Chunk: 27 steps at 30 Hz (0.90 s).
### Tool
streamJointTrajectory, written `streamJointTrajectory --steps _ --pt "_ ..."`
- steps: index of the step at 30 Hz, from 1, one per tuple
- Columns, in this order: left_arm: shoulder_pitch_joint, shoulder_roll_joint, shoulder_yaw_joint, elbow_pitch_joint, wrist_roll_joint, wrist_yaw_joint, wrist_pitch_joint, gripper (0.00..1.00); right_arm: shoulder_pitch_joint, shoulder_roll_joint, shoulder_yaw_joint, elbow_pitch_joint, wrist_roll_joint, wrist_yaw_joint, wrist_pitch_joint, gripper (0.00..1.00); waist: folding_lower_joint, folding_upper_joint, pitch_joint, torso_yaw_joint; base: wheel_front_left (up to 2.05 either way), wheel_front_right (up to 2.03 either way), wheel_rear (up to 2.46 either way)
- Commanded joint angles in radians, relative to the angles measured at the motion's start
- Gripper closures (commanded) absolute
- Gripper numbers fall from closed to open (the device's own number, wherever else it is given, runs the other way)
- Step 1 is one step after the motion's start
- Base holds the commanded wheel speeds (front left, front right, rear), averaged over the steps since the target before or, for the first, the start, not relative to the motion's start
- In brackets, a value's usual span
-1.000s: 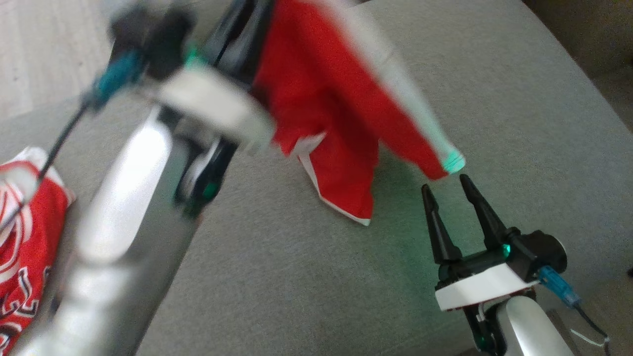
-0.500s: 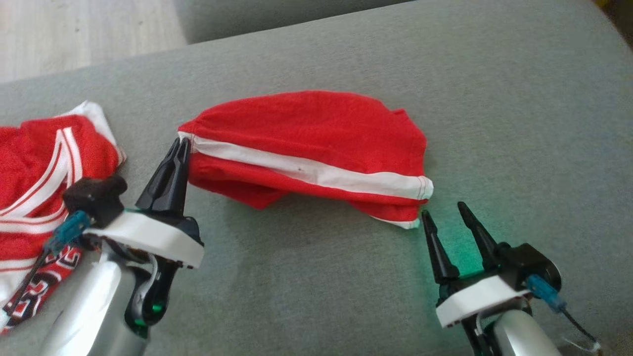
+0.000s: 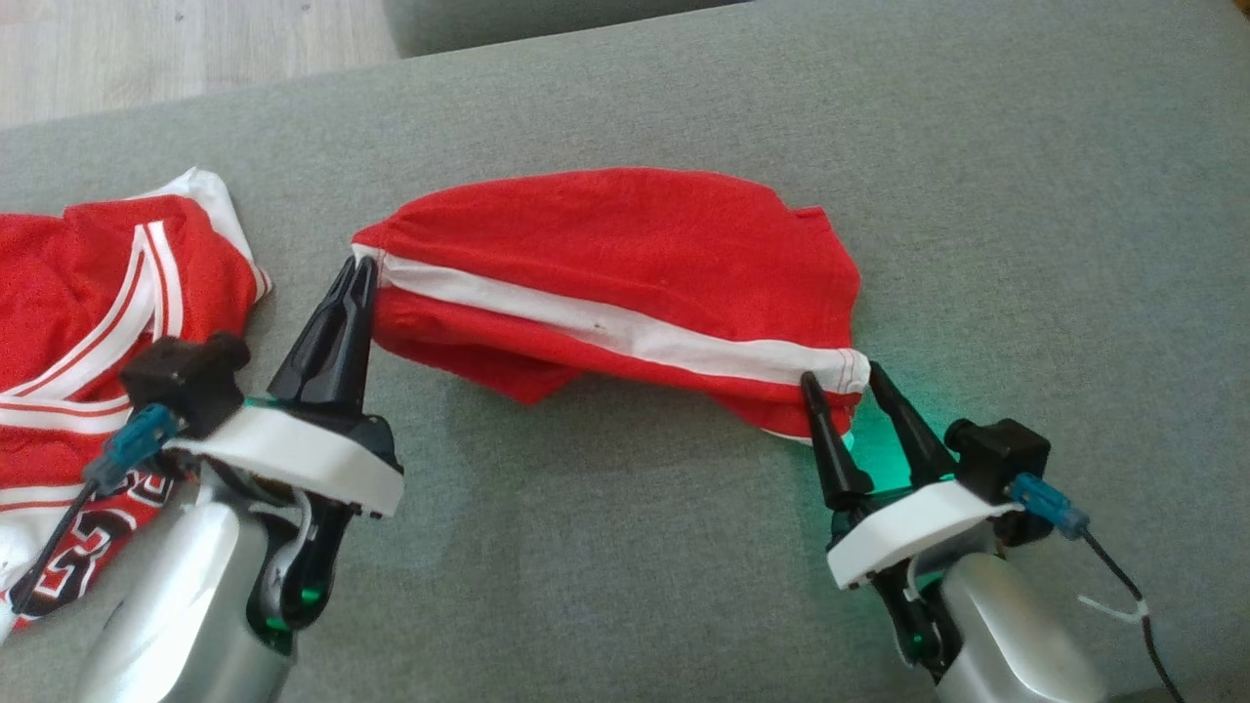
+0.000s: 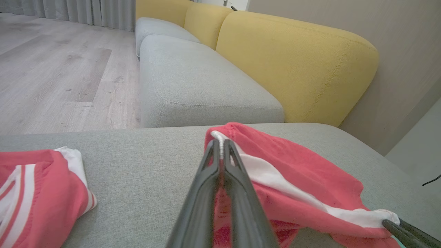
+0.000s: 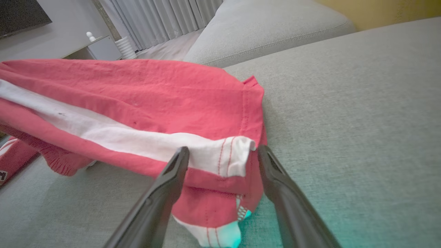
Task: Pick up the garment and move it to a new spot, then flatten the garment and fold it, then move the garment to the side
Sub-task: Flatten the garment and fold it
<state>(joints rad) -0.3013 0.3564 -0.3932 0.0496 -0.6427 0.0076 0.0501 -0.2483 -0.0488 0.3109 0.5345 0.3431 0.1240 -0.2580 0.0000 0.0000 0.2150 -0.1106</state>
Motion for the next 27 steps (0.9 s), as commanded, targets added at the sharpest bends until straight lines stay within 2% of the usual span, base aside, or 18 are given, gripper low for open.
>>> streamJointTrajectory --steps 1,5,7,10,11,12,13,14,21,27 --pt "-0.054 0.029 0.037 -0.028 0.001 -0.004 -0.008 1.0 -0.031 -0.001 0.031 -0.014 0.017 0.007 -0.004 0.0 0.0 0.0 0.001 0.001 0.0 0.0 0.0" --pt "-0.061 0.026 0.032 -0.022 -0.001 -0.007 -0.01 1.0 -0.049 -0.001 0.06 0.01 0.071 0.007 -0.004 0.0 0.0 0.0 0.002 0.003 0.0 0.0 0.0" --pt "-0.065 0.025 0.03 -0.018 -0.001 -0.008 -0.011 1.0 -0.058 -0.001 0.08 0.021 0.106 0.007 -0.004 0.07 0.0 0.0 0.003 0.004 0.0 0.0 0.0" --pt "-0.07 0.025 0.027 -0.015 0.0 -0.009 -0.013 1.0 -0.077 -0.001 0.094 0.014 0.129 0.007 -0.004 0.1 0.0 0.0 0.005 0.005 0.0 0.0 0.0" --pt "-0.072 0.026 0.026 -0.014 0.001 -0.009 -0.014 1.0 -0.081 -0.001 0.095 0.006 0.135 0.007 -0.004 0.17 0.0 0.0 0.006 0.005 0.0 0.0 0.0" --pt "-0.073 0.026 0.025 -0.013 0.002 -0.009 -0.015 1.0 -0.085 -0.001 0.094 -0.003 0.136 0.007 -0.004 0.51 0.0 0.0 0.006 0.006 0.0 0.0 0.0" --pt "-0.074 0.027 0.025 -0.012 0.004 -0.009 -0.016 1.0 -0.088 -0.001 0.093 -0.013 0.134 0.007 -0.004 0.66 0.0 0.0 0.007 0.005 0.0 0.0 0.0" --pt "-0.077 0.029 0.026 -0.013 0.005 -0.009 -0.019 1.0 -0.093 -0.001 0.081 -0.042 0.121 0.007 -0.004 1.0 0.0 0.0 0.011 0.005 0.0 0.0 0.0" --pt "-0.17 0.049 0.048 -0.042 0.015 -0.036 -0.049 1.0 -0.175 -0.015 -0.053 -0.231 0.106 0.007 -0.004 1.0 0.0 0.0 0.061 0.013 0.0 0.0 0.0" --pt "-0.46 0.046 0.043 -0.032 0.033 -0.086 -0.015 1.0 -0.487 -0.133 -0.175 -0.266 0.106 0.007 -0.004 1.0 0.0 0.0 0.183 0.036 0.0 0.0 0.0"
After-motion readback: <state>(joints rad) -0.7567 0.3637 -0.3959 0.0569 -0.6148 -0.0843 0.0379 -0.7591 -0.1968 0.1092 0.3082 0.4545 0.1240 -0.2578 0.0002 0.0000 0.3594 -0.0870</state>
